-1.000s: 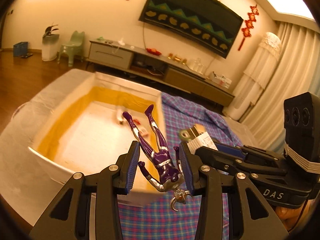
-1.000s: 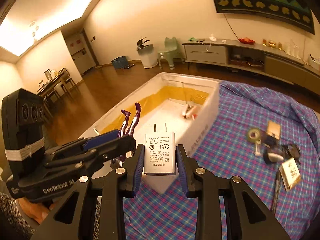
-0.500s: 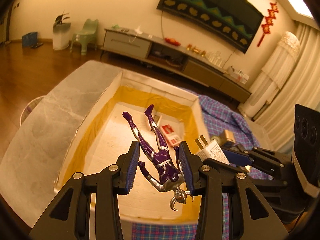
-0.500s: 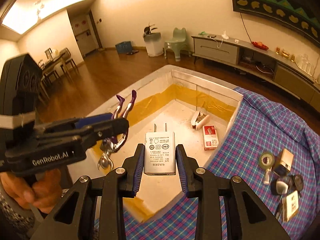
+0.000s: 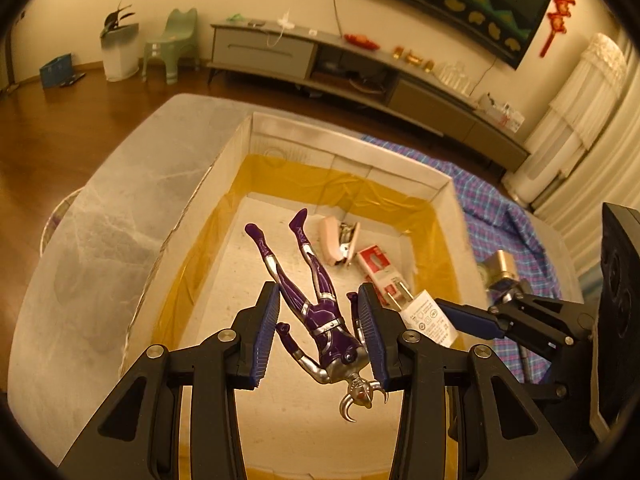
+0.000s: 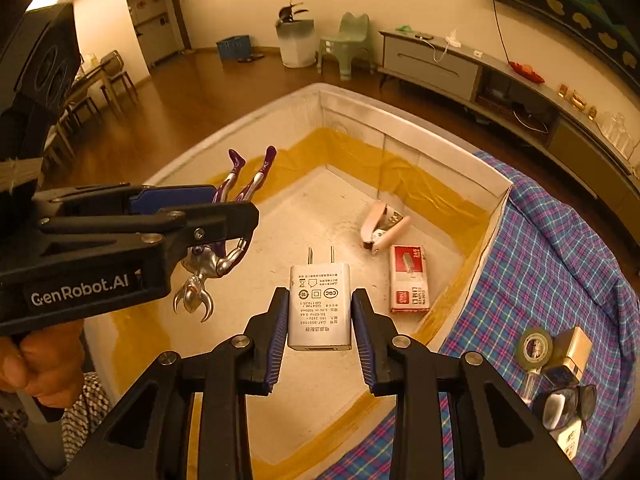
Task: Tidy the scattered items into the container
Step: 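Carry the purple figure and white charger over the cardboard box, then open both grippers to drop the figure and charger inside, then move left gripper to the black marker while right gripper reaches the tissue pack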
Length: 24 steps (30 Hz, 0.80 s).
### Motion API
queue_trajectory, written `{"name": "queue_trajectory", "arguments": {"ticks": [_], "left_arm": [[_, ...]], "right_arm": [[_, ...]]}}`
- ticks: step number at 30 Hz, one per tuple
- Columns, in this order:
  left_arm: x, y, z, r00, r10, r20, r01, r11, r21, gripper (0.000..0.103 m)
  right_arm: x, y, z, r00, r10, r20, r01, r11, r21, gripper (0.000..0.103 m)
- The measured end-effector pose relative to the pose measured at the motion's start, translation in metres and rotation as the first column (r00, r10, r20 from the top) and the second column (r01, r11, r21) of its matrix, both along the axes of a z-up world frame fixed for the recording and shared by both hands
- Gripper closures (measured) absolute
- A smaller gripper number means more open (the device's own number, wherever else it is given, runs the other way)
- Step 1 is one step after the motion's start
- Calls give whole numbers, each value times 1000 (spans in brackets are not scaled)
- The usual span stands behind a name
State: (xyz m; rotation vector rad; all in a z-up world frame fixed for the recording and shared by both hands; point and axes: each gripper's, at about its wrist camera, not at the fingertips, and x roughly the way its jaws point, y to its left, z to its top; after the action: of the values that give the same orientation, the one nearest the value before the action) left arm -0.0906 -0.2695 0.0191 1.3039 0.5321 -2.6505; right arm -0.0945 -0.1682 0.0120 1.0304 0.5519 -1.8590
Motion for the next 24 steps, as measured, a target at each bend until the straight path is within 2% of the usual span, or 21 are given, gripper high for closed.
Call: {"name": "queue_trajectory", "arguments": {"ticks": [7,13,20,24], "left_arm": [[-23,-9,-16,997,23,80,-24,1000,6,58],[-12,-16,-21,994,62,85,-65,997,29,58],[10,-7,1,997,73,28,-73,997,5,57],[31,17,21,998,36,-56,-38,999,-37,57]], "right_arm": [[-10,-13,-12,1000,-14,20,14,1000,17,69],[-11,-2,-7,998,-43,51,45,998,-50,68],[16,41,15,995,-26,91,44,978,-206,67],[37,71,23,995,0,98,29,956,-291,65]]}}
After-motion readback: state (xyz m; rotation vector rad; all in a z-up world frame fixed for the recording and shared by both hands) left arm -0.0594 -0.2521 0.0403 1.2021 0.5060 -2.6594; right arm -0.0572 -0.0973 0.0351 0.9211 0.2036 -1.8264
